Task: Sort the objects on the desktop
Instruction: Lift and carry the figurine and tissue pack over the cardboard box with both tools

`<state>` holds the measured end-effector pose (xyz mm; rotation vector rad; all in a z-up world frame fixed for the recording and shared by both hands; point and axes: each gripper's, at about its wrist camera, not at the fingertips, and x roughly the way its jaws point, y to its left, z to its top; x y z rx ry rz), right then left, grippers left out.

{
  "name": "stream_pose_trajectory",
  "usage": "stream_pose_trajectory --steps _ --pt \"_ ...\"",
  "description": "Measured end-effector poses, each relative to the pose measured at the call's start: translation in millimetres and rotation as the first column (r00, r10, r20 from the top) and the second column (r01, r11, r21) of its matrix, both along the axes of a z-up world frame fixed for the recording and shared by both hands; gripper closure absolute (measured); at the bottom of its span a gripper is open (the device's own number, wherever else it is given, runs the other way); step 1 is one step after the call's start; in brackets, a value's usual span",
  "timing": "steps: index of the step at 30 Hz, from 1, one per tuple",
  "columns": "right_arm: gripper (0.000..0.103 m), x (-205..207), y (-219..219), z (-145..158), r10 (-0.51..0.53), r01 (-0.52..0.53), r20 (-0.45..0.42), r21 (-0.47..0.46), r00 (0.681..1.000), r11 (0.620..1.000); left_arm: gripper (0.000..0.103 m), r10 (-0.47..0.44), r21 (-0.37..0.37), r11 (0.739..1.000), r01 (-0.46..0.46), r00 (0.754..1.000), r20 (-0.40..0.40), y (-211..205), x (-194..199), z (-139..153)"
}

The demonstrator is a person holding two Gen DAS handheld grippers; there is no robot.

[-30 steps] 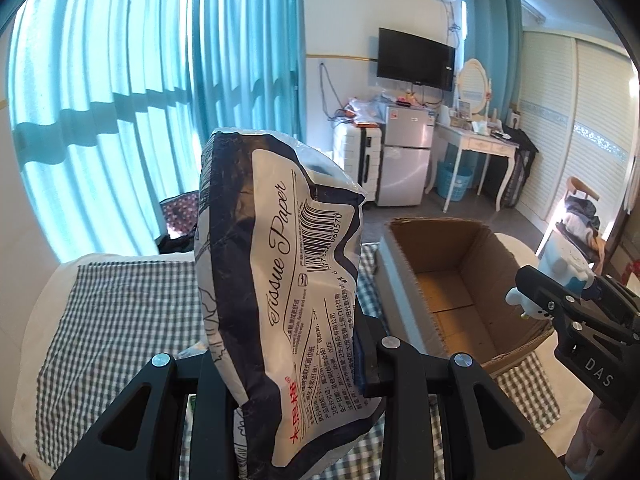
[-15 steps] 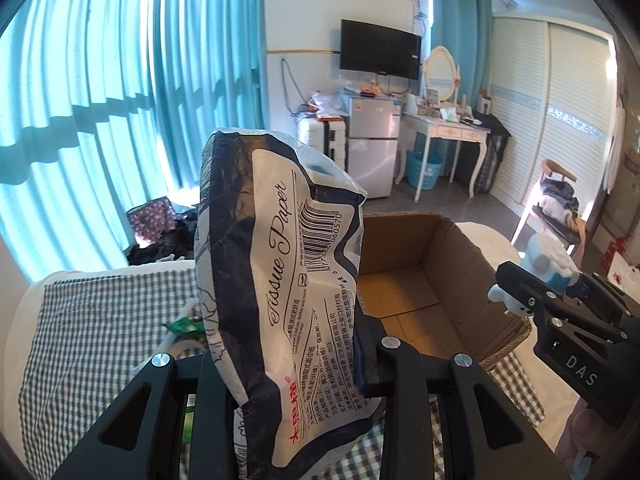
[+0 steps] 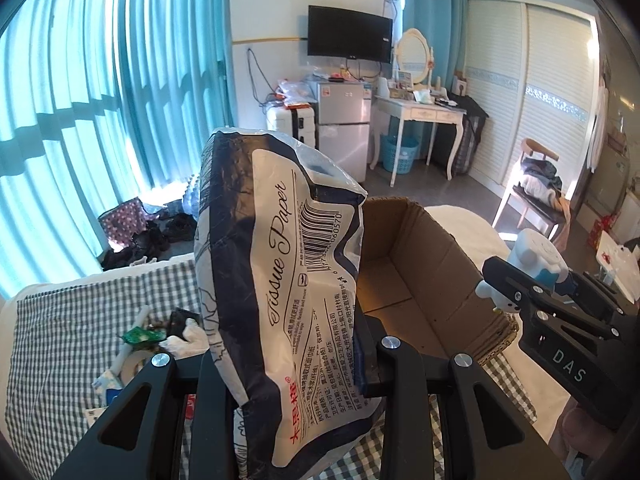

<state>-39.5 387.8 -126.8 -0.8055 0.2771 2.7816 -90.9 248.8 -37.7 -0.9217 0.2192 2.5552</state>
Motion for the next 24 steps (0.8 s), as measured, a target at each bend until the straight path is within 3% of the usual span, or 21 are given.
stream_pose_trajectory --steps 18,24 --pt "0.052 -35.7 44.1 -49.0 -0.045 0.048 0.088 -0.035 0.995 0.998 0.073 -0.072 -0.025 0.997 0.076 0.988 0.134 61.4 -42.6 -58.7" --pt "0.052 -47.9 39.7 -64.5 -0.015 0.017 0.141 -0.012 0.990 1.000 0.073 -0.090 -0.036 0.994 0.103 0.962 0.258 74.6 -61.5 -85.6"
